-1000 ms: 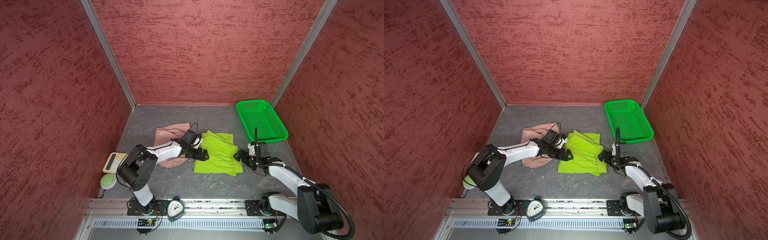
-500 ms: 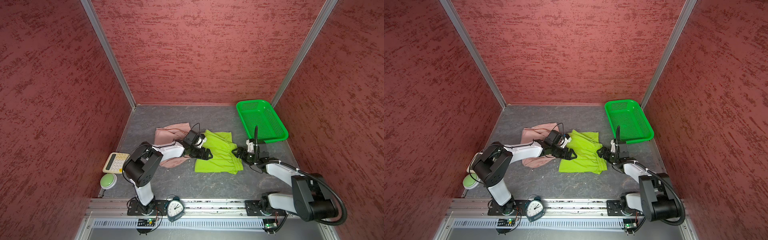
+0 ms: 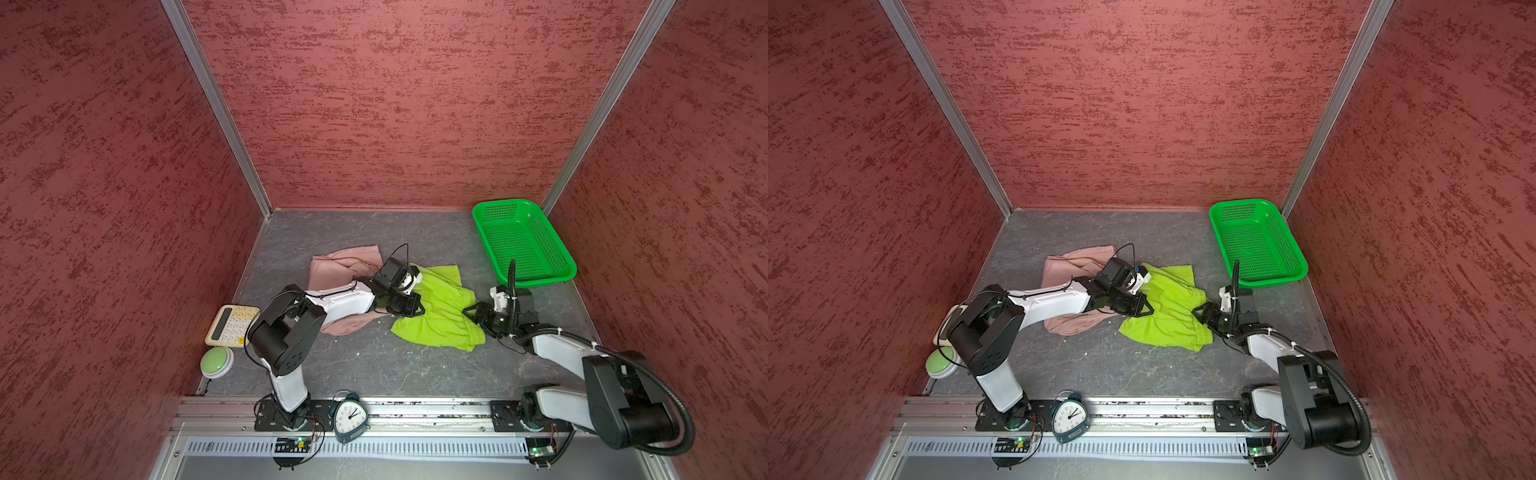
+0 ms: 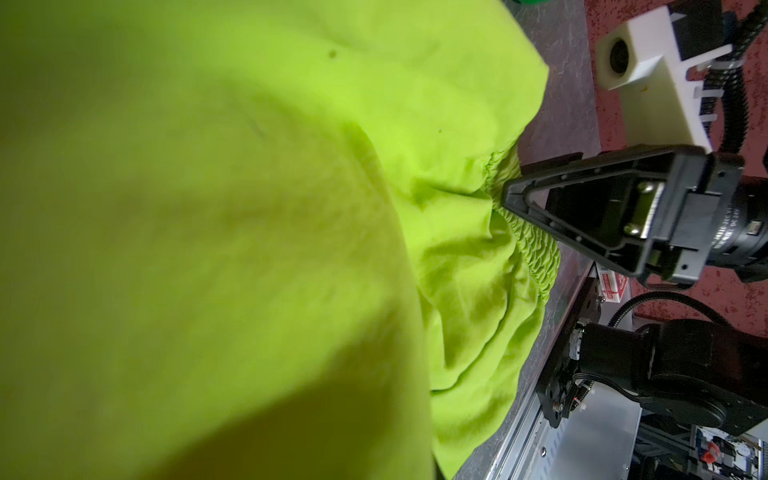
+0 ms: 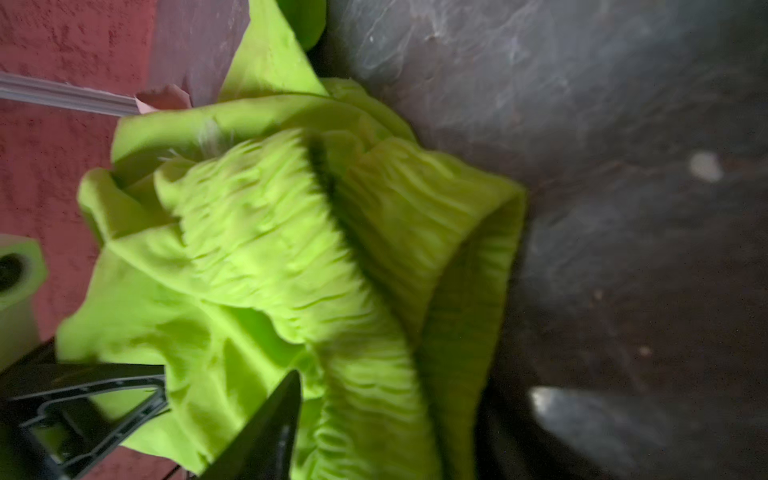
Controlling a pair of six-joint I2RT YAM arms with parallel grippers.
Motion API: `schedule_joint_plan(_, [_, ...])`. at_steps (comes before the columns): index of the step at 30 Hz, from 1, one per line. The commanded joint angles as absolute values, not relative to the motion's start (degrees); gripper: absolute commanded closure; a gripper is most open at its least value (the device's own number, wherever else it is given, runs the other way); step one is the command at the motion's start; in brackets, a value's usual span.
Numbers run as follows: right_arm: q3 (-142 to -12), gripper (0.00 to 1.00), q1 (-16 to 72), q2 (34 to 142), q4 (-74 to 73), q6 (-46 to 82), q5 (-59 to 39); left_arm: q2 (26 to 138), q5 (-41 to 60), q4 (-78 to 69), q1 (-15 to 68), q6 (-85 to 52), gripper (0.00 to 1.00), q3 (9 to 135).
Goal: Fold and stack the shorts
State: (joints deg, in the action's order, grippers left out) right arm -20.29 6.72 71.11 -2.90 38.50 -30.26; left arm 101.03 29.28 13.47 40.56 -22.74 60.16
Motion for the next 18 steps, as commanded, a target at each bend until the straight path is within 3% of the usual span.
schedule_joint_plan(1, [-21.4, 0.01, 7.0, 68.0, 7.5, 37.4, -26.9, 99.6, 29.9, 16.3, 40.4, -23.2, 0.96, 63.3])
schedule_joint_plan(6, [-24.3, 0.01, 6.9, 62.9, 19.4, 37.2, -19.6, 99.5, 28.8, 24.3, 39.9, -23.9, 1.00, 68.3])
schedule_joint_plan(10, [-25.8, 0.01, 6.9, 63.3, 23.7, 37.3, -19.2, 98.4, 29.5, 26.7, 39.6, -24.3, 1.00, 70.2])
schedule_joint_plan(15, [-20.7, 0.01, 7.2, 65.1, 12.4, 40.6, -29.5, 98.1, 30.8, 26.0, 38.7, -24.9, 1.00, 69.7])
schedule_joint_plan(18, [-18.3, 0.01, 7.3, 66.3, 6.9, 42.7, -30.9, 98.8, 31.3, 25.6, 38.7, -24.9, 1.00, 69.2])
